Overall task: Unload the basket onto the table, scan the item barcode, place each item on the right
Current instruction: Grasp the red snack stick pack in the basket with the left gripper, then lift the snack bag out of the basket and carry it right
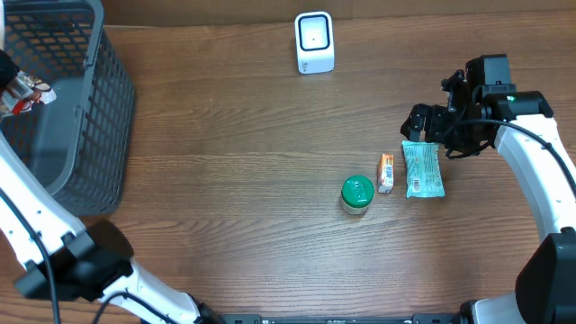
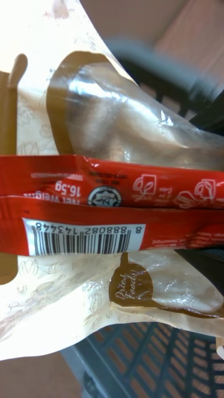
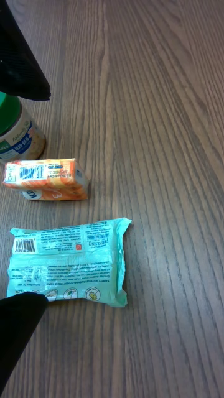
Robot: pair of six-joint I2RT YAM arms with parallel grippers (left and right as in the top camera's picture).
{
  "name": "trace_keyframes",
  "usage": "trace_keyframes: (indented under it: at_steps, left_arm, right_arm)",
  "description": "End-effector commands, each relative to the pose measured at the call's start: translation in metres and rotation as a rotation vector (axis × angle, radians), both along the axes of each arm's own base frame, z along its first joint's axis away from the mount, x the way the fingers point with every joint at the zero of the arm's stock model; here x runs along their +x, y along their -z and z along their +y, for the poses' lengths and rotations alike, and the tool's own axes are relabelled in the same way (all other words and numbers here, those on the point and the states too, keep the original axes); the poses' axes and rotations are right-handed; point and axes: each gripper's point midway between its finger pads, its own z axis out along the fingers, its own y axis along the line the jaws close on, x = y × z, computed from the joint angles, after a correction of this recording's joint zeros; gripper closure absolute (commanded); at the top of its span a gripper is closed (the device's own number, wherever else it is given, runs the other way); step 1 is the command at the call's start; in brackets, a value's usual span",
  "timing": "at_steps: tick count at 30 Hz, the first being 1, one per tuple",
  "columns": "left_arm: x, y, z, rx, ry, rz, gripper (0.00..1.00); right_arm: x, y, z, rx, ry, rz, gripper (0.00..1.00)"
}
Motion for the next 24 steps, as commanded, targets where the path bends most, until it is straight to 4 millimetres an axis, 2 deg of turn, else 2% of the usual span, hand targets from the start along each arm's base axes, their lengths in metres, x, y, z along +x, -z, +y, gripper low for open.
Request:
trace_keyframes:
  at_steps: [1,4,9,13,20,24]
  left_arm:
    - [-0.013,-0.059,-0.047,-0.009,0.052,-0.146,0.96]
    - [-0.021,-0.075,-0.081,-0.004,0.11,-0.162,0.96]
    - [-0.031,-0.08,-0.135,-0.025,0.206,-0.132,0.96]
    - [-0.04,-0.07,-0.165,-0.063,0.264,-0.072,0.96]
    - [-0.058,-0.042,-0.197,-0.162,0.326,0.06,0.96]
    - [-0.066,-0.033,-0.227,-0.231,0.435,0.108,0.96]
  right_arm:
    - [0.002,-0.01,0.003,0.008,-0.005,-0.03,0.0]
    - [0.002,-0.01,0.003,0.008,-0.005,-0.03,0.0]
    - [0.002,-0.01,0.003,0.008,-0.005,-0.03,0.0]
    - [0.002,-0.01,0.003,0.008,-0.005,-0.03,0.0]
    - [0.002,-0.01,0.003,0.008,-0.005,-0.03,0.0]
    - [0.002,-0.01,0.003,0.008,-0.005,-0.03,0.0]
